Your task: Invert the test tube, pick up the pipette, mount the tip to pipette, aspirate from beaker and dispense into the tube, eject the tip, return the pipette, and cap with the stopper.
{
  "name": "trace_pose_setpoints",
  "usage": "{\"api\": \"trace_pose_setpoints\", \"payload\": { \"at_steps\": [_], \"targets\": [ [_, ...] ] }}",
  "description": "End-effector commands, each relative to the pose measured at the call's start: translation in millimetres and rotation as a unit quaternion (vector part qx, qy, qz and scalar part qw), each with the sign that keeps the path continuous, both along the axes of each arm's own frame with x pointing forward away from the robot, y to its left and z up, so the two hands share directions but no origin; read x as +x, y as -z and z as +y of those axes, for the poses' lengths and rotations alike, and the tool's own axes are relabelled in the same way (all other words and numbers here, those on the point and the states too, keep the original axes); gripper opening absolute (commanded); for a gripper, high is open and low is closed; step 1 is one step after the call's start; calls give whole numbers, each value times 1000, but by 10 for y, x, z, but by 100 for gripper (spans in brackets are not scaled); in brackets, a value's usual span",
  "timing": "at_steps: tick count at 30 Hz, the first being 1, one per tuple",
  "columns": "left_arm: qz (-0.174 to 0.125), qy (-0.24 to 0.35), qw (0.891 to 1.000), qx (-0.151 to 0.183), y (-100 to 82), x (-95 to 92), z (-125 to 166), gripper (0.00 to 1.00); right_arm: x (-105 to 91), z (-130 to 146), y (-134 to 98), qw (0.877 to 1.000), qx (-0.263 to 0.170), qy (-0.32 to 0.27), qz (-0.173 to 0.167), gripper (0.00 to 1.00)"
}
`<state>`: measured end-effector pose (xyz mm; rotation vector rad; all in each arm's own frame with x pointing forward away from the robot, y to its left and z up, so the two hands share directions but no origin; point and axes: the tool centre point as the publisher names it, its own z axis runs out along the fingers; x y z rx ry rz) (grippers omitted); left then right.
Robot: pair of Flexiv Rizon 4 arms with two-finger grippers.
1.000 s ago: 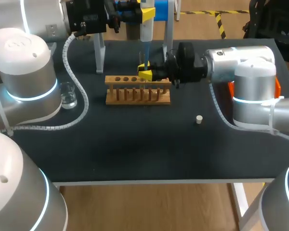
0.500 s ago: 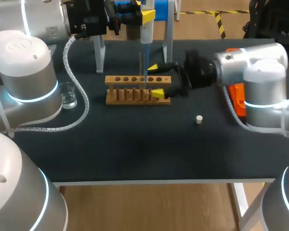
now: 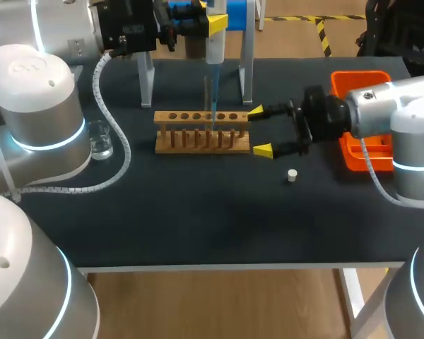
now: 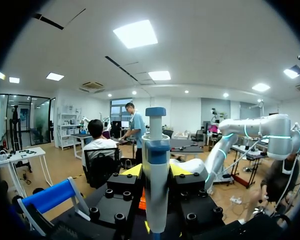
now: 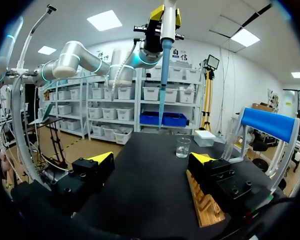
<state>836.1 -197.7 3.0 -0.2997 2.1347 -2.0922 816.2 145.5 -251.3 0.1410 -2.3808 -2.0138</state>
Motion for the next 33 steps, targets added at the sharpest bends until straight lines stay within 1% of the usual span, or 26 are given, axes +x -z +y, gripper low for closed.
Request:
{"api": "trace_pose_setpoints", "payload": {
  "at_steps": [1, 24, 26, 27, 29, 31, 33],
  "targets": [
    [-1, 0, 1000, -1, 4, -4, 5, 0, -15, -18, -11, 1000, -1, 1, 0, 100],
    [-1, 0, 1000, -1, 4, -4, 5, 0, -15, -18, -11, 1000, -1, 1, 0, 100],
    [3, -3, 1000, 2, 57, 4, 135, 0, -15, -18, -11, 1000, -1, 1, 0, 100],
    [3, -2, 1000, -11, 69, 3, 187, 0, -15, -18, -11, 1000, -1, 1, 0, 100],
    [6, -3, 1000, 4, 111, 11, 276, 0, -15, -18, -11, 1000, -1, 1, 0, 100],
    [-6, -9, 1000, -10, 160, 14, 411, 0, -15, -18, -11, 1000, -1, 1, 0, 100],
    [-9, -13, 1000, -5, 203, 22, 524, 0, -15, -18, -11, 1000, -1, 1, 0, 100]
  ]
}}
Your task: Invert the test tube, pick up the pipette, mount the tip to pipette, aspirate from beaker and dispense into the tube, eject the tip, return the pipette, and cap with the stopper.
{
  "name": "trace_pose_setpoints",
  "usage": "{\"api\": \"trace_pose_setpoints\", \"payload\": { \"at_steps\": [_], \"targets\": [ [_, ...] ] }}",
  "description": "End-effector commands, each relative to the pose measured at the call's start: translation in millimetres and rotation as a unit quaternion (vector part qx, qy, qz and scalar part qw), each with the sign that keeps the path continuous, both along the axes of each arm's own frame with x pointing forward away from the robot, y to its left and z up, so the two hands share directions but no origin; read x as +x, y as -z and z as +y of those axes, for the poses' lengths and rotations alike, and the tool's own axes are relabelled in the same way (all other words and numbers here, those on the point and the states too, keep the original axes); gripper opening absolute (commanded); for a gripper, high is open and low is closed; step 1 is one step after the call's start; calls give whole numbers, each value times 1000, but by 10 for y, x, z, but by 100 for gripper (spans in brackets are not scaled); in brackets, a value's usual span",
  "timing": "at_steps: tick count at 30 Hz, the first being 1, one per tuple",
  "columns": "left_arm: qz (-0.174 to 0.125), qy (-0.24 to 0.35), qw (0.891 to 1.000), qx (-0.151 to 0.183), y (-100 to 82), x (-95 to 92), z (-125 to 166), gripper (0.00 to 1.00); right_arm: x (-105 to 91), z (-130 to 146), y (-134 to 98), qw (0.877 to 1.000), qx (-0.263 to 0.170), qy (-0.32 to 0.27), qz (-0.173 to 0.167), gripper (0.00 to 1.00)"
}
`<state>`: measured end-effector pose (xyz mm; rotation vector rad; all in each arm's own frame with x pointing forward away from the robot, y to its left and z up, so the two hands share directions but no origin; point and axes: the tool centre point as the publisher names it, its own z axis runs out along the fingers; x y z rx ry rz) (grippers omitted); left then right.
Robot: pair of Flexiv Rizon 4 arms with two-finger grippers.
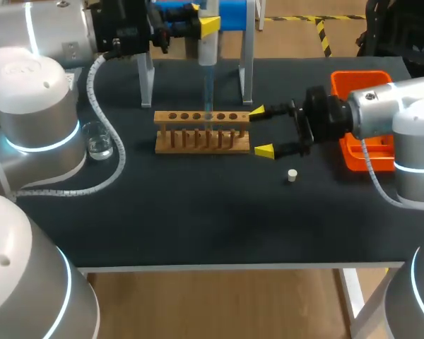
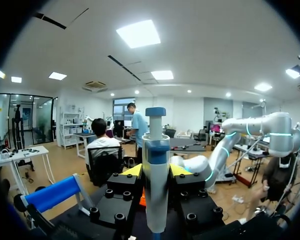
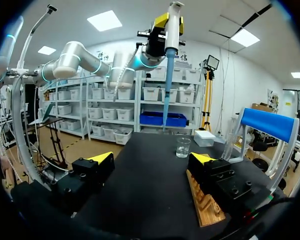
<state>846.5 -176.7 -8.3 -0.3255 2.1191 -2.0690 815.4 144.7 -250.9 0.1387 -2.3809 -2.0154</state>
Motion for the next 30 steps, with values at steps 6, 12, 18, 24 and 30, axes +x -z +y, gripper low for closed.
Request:
{"api": "trace_pose_setpoints", "payload": {
  "at_steps": [6, 12, 18, 24, 30],
  "targets": [
    [-17, -17, 1000, -6, 186, -73, 682, 0, -7, -10, -7, 1000, -1, 0, 0, 100],
    [-30, -29, 999, 1, 273, -10, 1023, 0, -7, -10, -7, 1000, -1, 0, 0, 100],
    [-36, -41, 998, 8, 377, 115, 1412, 0, -7, -10, -7, 1000, -1, 0, 0, 100],
    [-32, -56, 998, 15, 464, 243, 1774, 0, -7, -10, -7, 1000, -1, 0, 0, 100],
    [-35, -62, 997, 17, 547, 372, 2002, 0, -7, -10, -7, 1000, -1, 0, 0, 100]
  ]
}}
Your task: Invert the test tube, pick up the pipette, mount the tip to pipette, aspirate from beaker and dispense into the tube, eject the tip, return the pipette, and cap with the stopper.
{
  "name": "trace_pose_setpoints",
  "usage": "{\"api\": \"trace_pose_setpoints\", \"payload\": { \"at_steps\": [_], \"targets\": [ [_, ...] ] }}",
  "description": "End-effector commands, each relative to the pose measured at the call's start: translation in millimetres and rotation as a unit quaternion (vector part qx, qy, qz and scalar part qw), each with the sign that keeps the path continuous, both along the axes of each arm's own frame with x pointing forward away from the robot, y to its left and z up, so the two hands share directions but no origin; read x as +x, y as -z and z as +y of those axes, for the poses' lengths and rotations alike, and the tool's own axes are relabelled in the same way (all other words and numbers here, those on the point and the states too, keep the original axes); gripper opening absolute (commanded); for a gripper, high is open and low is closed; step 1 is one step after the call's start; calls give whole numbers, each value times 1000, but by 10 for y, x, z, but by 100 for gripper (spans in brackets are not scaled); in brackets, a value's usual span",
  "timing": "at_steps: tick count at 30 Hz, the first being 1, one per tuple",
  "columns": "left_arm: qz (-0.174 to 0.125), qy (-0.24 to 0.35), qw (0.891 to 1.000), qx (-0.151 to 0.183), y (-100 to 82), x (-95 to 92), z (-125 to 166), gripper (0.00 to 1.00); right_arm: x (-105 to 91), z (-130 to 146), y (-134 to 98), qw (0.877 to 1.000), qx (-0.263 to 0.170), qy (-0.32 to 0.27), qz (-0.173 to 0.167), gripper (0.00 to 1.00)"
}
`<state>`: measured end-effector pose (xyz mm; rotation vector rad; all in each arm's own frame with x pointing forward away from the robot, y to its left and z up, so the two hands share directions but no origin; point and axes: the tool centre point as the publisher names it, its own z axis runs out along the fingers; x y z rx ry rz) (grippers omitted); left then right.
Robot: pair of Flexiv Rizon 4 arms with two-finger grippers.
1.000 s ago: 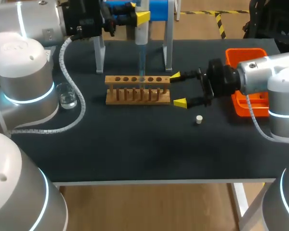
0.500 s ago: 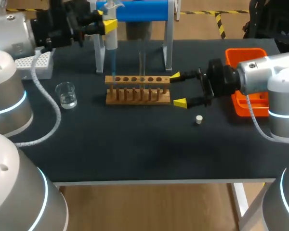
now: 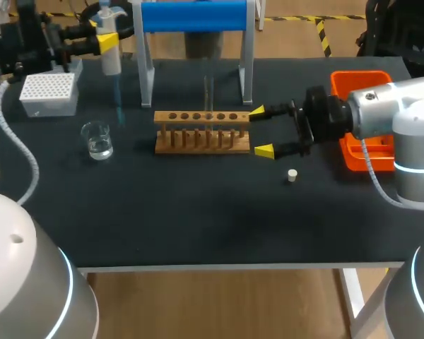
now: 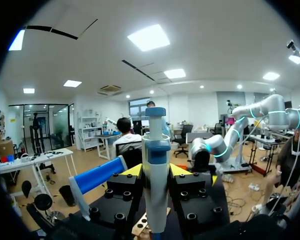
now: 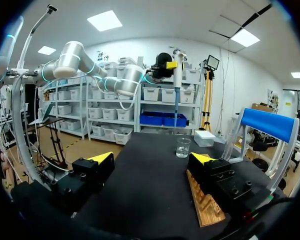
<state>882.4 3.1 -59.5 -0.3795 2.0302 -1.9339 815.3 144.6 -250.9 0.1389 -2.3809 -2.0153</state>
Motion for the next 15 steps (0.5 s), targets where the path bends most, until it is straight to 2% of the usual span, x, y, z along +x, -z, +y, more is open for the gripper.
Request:
{"api": "trace_pose_setpoints", "payload": {
  "at_steps": [1, 15],
  "targets": [
    [-3, 6, 1000, -3, 47, 30, 235, 0, -6, -9, -6, 1000, -1, 0, 0, 100],
    [-13, 1, 1000, -6, 271, 284, 512, 0, -6, -9, -6, 1000, -1, 0, 0, 100]
  ]
}}
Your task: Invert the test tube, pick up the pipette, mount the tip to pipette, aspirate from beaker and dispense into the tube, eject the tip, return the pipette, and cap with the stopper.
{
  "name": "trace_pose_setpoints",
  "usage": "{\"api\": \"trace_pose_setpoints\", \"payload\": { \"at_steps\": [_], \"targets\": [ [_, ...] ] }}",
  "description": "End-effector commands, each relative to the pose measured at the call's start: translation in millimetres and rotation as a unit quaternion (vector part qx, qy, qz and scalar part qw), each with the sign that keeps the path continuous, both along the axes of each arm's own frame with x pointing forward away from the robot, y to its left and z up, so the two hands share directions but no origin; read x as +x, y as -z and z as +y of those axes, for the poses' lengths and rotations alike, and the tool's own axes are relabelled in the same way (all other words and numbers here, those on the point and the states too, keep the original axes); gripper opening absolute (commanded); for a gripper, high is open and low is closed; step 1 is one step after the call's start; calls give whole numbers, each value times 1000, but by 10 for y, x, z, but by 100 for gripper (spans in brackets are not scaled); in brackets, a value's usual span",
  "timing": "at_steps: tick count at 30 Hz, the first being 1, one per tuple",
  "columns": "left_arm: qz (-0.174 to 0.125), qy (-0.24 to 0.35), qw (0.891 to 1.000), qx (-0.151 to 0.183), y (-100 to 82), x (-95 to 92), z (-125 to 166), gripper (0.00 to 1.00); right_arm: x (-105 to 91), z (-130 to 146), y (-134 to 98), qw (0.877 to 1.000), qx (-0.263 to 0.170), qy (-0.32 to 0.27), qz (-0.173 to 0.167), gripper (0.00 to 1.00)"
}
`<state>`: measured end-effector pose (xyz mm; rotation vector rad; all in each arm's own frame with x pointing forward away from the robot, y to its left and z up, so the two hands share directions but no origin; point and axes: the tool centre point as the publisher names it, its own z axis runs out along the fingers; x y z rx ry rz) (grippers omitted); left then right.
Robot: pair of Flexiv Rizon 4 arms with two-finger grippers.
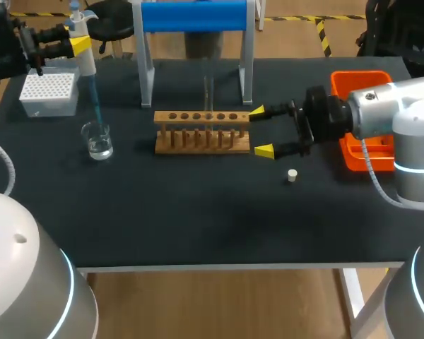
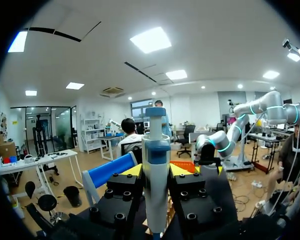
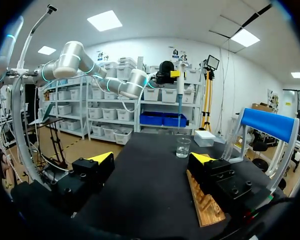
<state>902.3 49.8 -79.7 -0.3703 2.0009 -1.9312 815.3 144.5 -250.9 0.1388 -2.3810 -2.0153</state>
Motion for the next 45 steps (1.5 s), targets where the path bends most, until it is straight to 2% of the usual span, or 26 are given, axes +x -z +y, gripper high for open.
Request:
{"api": "trace_pose_setpoints", "payload": {
  "at_steps": [1, 9, 18, 45],
  "targets": [
    [-3, 8, 1000, -3, 86, 101, 59, 0, -6, -9, -7, 1000, -1, 0, 0, 100],
    [-2, 7, 1000, -1, 202, 187, 111, 0, -6, -9, -7, 1000, -1, 0, 0, 100],
    [-9, 3, 1000, 2, 242, 253, 165, 0, -6, -9, -7, 1000, -1, 0, 0, 100],
    [-5, -10, 1000, -1, 243, 242, 209, 0, -6, -9, -7, 1000, -1, 0, 0, 100]
  ]
}}
